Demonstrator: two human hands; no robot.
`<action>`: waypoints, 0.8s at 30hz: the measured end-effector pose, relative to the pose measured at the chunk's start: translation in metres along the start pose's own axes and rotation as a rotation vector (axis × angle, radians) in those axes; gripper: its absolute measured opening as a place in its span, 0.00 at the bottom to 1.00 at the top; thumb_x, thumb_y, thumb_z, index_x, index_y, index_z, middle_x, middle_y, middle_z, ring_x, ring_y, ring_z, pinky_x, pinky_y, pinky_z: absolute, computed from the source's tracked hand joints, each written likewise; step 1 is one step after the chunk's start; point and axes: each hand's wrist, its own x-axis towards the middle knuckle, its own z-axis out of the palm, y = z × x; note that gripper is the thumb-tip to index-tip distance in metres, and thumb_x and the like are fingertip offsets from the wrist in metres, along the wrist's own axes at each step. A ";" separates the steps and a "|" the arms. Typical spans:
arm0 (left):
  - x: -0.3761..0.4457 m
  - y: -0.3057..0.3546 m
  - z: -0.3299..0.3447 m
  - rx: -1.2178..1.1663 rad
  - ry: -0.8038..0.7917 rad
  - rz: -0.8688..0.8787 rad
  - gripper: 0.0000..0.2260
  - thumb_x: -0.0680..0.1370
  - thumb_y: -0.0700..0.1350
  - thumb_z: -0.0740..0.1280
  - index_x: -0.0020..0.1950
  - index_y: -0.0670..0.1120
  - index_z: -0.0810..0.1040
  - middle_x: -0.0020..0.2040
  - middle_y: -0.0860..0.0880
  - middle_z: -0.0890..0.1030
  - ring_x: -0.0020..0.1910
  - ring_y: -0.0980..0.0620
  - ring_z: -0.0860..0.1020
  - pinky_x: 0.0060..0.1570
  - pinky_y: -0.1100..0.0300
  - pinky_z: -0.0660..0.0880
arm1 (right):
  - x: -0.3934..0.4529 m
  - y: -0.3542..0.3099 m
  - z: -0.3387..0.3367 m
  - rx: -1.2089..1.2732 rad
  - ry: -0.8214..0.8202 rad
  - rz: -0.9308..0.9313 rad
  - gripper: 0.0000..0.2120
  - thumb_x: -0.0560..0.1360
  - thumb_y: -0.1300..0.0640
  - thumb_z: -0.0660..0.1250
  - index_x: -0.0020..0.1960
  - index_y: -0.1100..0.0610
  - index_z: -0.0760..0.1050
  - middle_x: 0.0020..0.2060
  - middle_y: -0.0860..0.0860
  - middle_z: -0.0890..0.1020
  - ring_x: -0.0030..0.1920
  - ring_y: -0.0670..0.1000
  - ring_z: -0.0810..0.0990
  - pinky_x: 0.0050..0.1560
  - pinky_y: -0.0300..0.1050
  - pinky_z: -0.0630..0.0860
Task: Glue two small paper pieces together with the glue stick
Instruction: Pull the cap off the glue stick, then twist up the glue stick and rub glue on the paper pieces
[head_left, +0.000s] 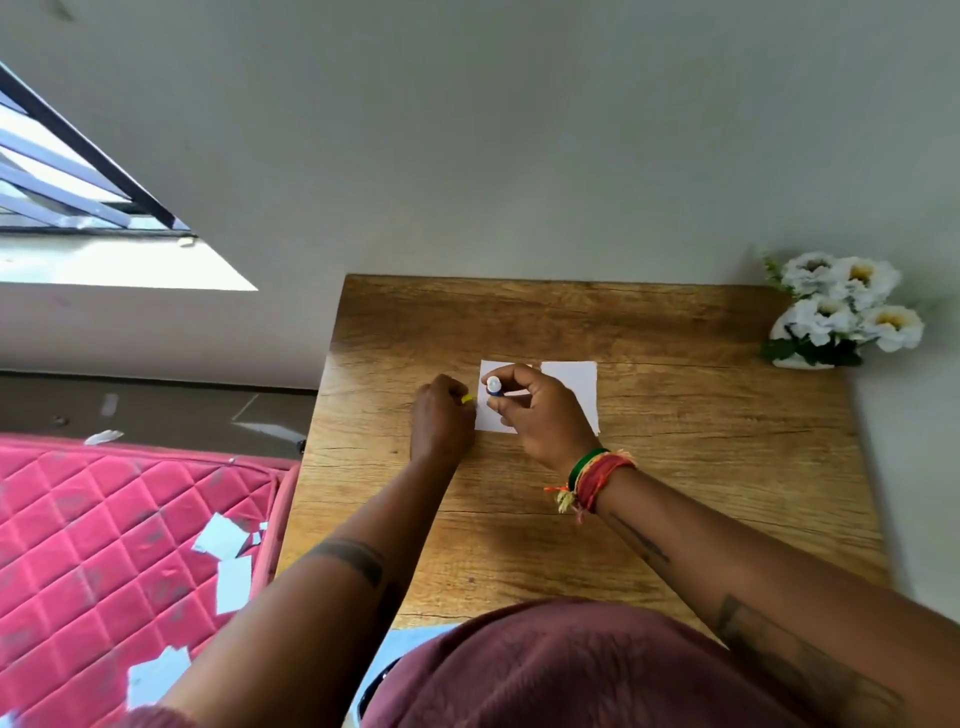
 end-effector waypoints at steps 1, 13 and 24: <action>0.001 -0.004 0.000 -0.002 -0.007 -0.013 0.08 0.76 0.43 0.73 0.55 0.45 0.81 0.52 0.45 0.83 0.48 0.48 0.80 0.39 0.61 0.69 | 0.002 0.000 0.001 -0.009 -0.009 -0.005 0.10 0.76 0.58 0.72 0.55 0.48 0.83 0.49 0.44 0.86 0.50 0.46 0.85 0.55 0.55 0.83; -0.048 0.036 -0.031 -0.421 0.000 0.228 0.06 0.81 0.42 0.68 0.54 0.50 0.84 0.47 0.55 0.86 0.43 0.60 0.81 0.44 0.59 0.78 | -0.015 -0.003 -0.010 0.225 0.072 0.050 0.13 0.76 0.61 0.74 0.58 0.53 0.78 0.50 0.48 0.86 0.49 0.47 0.86 0.50 0.49 0.84; -0.083 0.080 -0.041 -0.694 -0.141 0.152 0.05 0.78 0.49 0.74 0.54 0.56 0.83 0.50 0.56 0.87 0.48 0.58 0.84 0.46 0.53 0.81 | -0.038 -0.017 -0.048 0.320 0.124 -0.001 0.14 0.74 0.61 0.76 0.58 0.55 0.78 0.51 0.52 0.87 0.53 0.50 0.86 0.54 0.47 0.83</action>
